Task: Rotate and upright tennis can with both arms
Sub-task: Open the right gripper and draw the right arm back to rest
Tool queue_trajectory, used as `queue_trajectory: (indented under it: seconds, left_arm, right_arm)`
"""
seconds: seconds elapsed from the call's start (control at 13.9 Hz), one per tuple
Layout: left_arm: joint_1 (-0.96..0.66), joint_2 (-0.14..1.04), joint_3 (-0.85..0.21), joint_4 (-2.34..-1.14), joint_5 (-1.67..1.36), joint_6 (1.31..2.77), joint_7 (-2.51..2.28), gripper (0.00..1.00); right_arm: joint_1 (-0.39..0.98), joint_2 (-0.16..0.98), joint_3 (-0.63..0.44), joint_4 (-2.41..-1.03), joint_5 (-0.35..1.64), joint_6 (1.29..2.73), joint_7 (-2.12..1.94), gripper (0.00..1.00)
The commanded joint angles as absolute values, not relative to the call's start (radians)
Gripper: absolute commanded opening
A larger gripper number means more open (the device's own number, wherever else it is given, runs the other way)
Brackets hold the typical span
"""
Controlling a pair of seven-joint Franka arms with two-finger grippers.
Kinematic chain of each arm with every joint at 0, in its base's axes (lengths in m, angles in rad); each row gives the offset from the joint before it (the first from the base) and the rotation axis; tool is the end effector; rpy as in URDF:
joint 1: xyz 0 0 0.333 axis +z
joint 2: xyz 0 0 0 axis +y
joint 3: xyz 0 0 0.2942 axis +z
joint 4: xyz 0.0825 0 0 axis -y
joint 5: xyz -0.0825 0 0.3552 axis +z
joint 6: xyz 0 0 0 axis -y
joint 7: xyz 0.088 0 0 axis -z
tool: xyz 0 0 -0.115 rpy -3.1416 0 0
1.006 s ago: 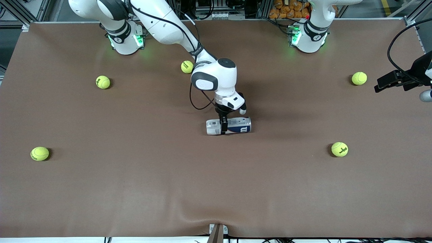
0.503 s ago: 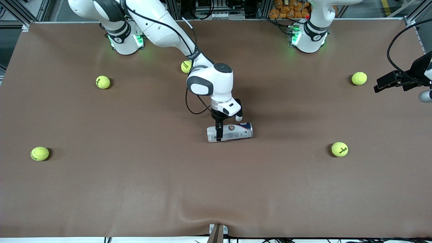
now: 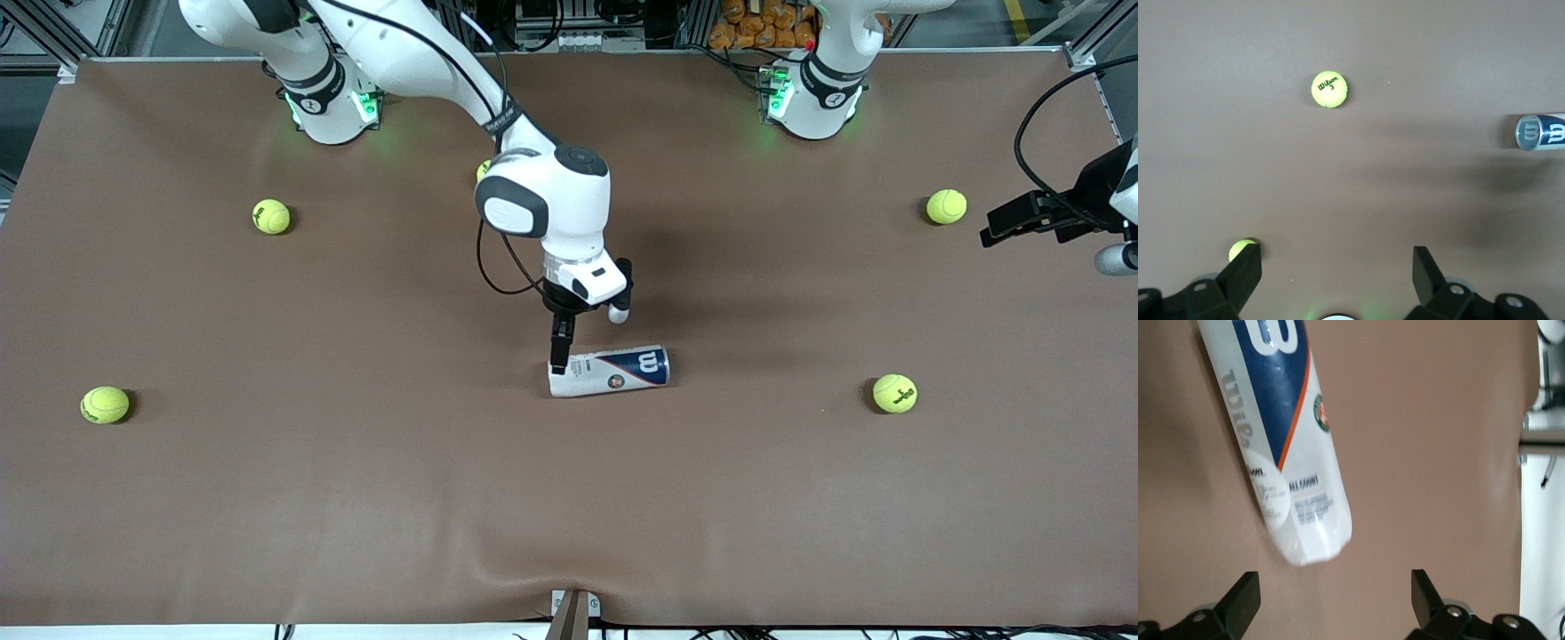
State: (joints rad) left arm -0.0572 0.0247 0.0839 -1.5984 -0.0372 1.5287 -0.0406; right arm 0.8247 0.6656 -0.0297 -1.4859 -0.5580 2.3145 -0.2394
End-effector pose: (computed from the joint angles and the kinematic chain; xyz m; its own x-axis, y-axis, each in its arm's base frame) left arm 0.5255 0.0091 0.5662 0.9933 0.0657 -0.0955 0.0690 -0.9971 0.0312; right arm 0.4946 0.4905 0.2919 0.1868 0.9816 -0.0406 0.8747 -0.1473 0.4618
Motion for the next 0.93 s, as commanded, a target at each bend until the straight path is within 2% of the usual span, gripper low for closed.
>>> queue_trajectory:
  seconds: [0.0, 0.29, 0.5, 0.86]
  left_arm:
    - [-0.054, 0.044, 0.084, -1.583, -0.061, 1.526, -0.035, 1.0]
    - [-0.058, 0.051, 0.084, -1.585, -0.072, 1.526, -0.037, 1.0]
    - [-0.055, 0.051, 0.083, -1.58, -0.074, 1.526, -0.034, 1.0]
    - [-0.031, 0.055, 0.084, -1.586, -0.167, 1.522, -0.035, 1.0]
  right_arm:
    - [0.778, 0.568, -0.017, -1.511, -0.447, 2.205, -0.242, 1.0]
    - [0.642, 0.444, -0.02, -1.505, -0.284, 2.016, -0.247, 1.0]
    - [0.462, 0.347, -0.023, -1.482, -0.14, 1.983, -0.25, 1.0]
    - [0.215, 0.252, -0.026, -1.419, -0.095, 1.838, -0.239, 1.0]
